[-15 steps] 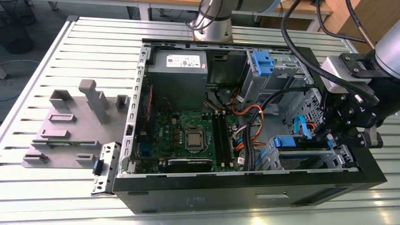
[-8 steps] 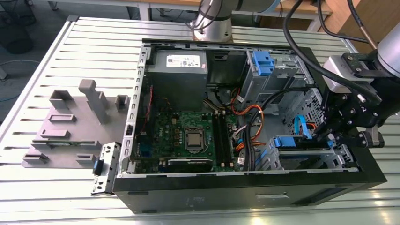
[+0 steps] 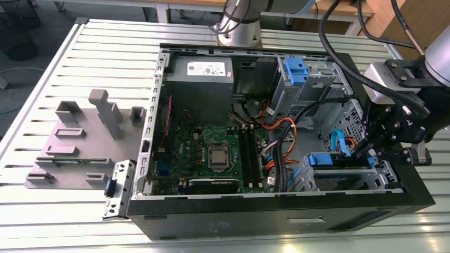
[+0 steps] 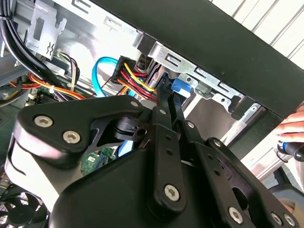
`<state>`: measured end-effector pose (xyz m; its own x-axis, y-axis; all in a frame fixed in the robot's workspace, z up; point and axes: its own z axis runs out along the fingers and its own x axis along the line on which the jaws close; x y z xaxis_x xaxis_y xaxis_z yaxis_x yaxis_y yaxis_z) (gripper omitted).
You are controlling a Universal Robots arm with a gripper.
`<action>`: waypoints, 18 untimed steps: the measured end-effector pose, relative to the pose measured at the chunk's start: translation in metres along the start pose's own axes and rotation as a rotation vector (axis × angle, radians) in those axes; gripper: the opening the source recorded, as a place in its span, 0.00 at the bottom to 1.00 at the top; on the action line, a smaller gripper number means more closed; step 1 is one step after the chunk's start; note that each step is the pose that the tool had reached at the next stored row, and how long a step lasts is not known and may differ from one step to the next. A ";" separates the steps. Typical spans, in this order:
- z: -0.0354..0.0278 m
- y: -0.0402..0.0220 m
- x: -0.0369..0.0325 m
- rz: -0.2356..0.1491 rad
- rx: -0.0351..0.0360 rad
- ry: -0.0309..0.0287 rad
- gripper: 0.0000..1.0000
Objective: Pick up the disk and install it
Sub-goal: 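Insert the second disk wire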
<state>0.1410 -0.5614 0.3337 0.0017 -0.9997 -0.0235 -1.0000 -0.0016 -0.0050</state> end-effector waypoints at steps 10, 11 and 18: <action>-0.0046 -0.0001 -0.0001 0.000 0.0000 -0.0003 0.16; -0.0047 -0.0001 -0.0001 0.000 0.0000 -0.0004 0.16; -0.0048 0.0049 -0.0001 0.000 0.0019 -0.0003 0.16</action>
<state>0.1360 -0.5614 0.3385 0.0019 -0.9997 -0.0237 -1.0000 -0.0017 -0.0069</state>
